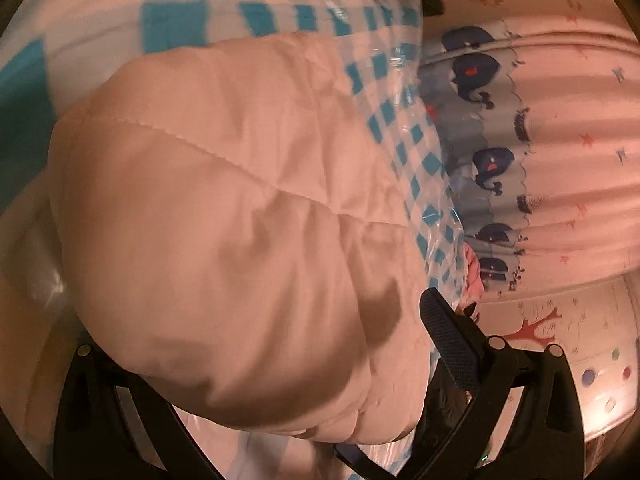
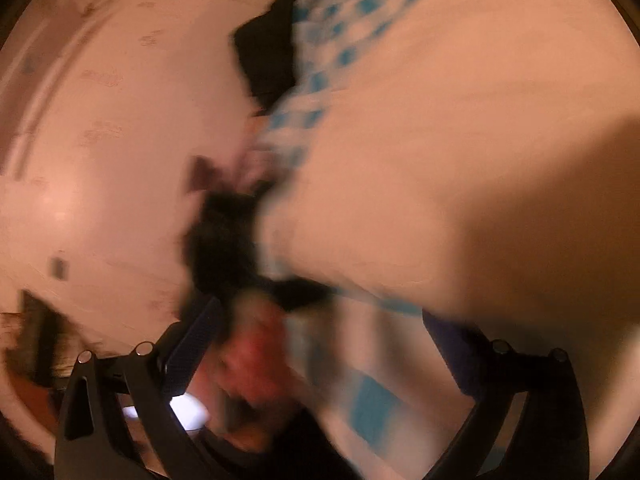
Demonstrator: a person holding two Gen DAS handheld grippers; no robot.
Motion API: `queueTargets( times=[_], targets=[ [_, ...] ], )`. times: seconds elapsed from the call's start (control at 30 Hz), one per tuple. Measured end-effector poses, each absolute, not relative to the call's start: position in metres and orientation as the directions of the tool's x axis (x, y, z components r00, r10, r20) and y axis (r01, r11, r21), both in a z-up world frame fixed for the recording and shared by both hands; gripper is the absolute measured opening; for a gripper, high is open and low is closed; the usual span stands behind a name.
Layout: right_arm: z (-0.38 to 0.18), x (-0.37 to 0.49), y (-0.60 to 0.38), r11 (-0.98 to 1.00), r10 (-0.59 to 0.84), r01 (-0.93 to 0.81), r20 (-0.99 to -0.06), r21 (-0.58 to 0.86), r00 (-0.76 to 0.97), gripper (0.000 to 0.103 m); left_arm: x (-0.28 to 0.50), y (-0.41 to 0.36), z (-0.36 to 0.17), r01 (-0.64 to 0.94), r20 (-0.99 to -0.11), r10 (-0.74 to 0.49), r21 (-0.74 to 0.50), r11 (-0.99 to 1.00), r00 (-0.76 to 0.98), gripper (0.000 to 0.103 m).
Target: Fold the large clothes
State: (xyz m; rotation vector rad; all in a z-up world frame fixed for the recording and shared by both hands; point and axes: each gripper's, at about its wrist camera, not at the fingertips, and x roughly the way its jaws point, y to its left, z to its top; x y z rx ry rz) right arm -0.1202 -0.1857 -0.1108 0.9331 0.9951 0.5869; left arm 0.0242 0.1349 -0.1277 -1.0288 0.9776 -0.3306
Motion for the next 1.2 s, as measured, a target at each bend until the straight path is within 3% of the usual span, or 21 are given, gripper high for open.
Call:
queueTargets(
  times=[0.2,0.4,0.6,0.77,0.8,0.83,0.93,1.07,1.2],
  targets=[
    [-0.113,-0.179,-0.321,0.55,0.555,0.222,-0.55,0.805,0.624,0.096,0.031,0.135,-0.122,-0.159,-0.536,-0.637,-0.819,0.551,0.554,0.096],
    [-0.127,-0.183,-0.392,0.349,0.522,0.294,-0.445,0.89,0.727,0.096,0.032,0.148,-0.129,-0.174,-0.487,-0.683,-0.862,0.476,0.544,0.096],
    [-0.126,-0.18,-0.389,0.384,0.479,0.306,-0.472,0.871,0.74,0.096,0.033,0.149,-0.133,-0.181,-0.501,-0.686,-0.855,0.486,0.527,0.096],
    [-0.137,-0.179,-0.392,0.39,0.485,0.356,-0.518,0.849,0.704,0.081,0.032,0.147,-0.135,-0.168,-0.537,-0.66,-0.826,0.538,0.525,0.092],
    [-0.138,-0.176,-0.39,0.39,0.506,0.346,-0.512,0.854,0.694,0.067,0.031,0.146,-0.134,-0.163,-0.559,-0.639,-0.806,0.57,0.529,0.082],
    [-0.142,-0.175,-0.391,0.375,0.519,0.341,-0.5,0.862,0.694,0.047,0.031,0.145,-0.133,-0.154,-0.585,-0.615,-0.779,0.608,0.529,0.078],
    [-0.146,-0.176,-0.388,0.358,0.537,0.294,-0.453,0.886,0.712,0.03,0.03,0.145,-0.13,-0.118,-0.594,-0.598,-0.755,0.645,0.538,0.062],
    [-0.114,-0.18,-0.381,0.454,0.515,0.218,-0.453,0.864,0.727,0.024,0.025,0.137,-0.112,-0.029,-0.635,-0.54,-0.662,0.749,0.552,0.043],
    [-0.086,-0.2,-0.374,0.525,0.53,0.154,-0.463,0.837,0.71,0.024,-0.001,0.138,-0.083,0.05,-0.639,-0.511,-0.596,0.802,0.575,0.04]
  ],
)
